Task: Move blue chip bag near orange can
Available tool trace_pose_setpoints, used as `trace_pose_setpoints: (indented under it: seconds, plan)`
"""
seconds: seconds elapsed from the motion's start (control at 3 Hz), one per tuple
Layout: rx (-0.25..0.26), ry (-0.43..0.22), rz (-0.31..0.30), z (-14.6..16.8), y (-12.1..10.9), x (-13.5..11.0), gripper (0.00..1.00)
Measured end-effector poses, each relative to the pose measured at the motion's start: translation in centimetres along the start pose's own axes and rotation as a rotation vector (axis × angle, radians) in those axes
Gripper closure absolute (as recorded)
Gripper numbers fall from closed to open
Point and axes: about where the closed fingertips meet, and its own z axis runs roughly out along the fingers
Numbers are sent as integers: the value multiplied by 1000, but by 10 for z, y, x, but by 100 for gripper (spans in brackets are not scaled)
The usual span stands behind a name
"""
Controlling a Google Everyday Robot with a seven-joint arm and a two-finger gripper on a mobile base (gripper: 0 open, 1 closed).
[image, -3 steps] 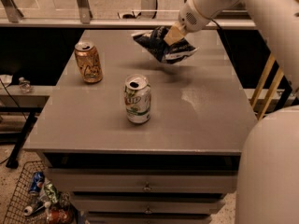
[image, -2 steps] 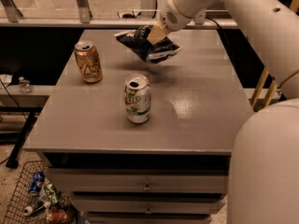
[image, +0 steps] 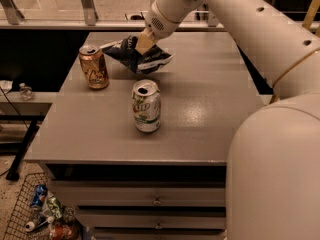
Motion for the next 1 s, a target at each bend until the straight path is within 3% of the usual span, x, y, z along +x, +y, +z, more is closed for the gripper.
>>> trace_pose_setpoints:
  seconds: [0.33, 0.67, 1.0]
  plan:
    - [-18, 8, -6, 12, 7, -8, 100]
    - [-25, 11, -7, 18, 10, -10, 87]
    - [-30, 14, -8, 21, 11, -9, 64]
